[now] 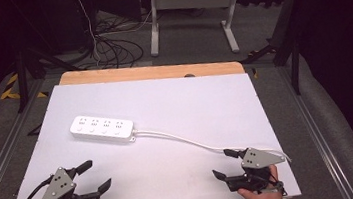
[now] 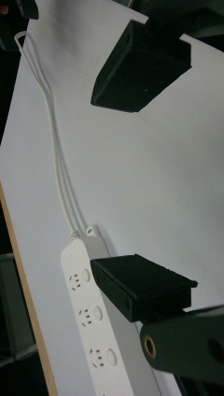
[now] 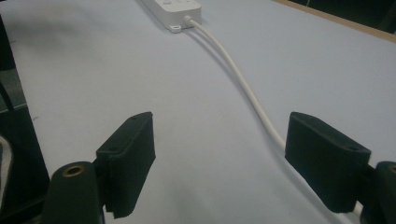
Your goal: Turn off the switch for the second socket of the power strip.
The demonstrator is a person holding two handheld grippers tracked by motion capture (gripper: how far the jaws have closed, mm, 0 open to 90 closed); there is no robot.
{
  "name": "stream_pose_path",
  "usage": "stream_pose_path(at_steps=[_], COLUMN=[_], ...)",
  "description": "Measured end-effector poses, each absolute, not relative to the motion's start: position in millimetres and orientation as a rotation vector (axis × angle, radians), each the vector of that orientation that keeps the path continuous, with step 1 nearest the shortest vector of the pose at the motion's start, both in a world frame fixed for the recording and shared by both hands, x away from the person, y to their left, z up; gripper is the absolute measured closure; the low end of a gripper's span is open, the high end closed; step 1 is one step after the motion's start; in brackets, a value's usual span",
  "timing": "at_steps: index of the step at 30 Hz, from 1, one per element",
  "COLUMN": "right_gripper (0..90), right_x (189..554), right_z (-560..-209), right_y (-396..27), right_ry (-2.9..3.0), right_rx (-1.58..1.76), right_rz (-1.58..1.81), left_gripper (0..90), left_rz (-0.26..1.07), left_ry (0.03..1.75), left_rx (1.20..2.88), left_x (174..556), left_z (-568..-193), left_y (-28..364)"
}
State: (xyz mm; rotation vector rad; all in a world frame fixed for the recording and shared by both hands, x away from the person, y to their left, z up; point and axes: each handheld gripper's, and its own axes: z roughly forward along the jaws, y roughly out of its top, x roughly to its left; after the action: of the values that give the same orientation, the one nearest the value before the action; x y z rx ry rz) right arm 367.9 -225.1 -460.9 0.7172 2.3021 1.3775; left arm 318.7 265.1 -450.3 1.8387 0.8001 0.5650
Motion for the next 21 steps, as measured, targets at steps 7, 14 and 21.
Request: stream_pose_path(at_steps=[7,14,21], right_gripper=[25.0,25.1,25.0], right_x=[367.9,368.9,368.8], right_z=[-461.4,-462.3,-462.8], right_y=[-225.3,-224.5,-224.0], right_ry=[2.306,2.312,2.315], right_rx=[0.717,0.720,0.721], right_rz=[1.378,1.378,1.377], left_gripper=[20.8,21.3,26.4], left_rz=[0.529,0.564,0.576], left_ry=[0.837,0.816,0.827], left_rx=[1.837,1.846,1.852], left_x=[320.5,318.7,315.3], left_z=[-451.8,-450.3,-447.9], left_y=[264.3,262.3,260.2])
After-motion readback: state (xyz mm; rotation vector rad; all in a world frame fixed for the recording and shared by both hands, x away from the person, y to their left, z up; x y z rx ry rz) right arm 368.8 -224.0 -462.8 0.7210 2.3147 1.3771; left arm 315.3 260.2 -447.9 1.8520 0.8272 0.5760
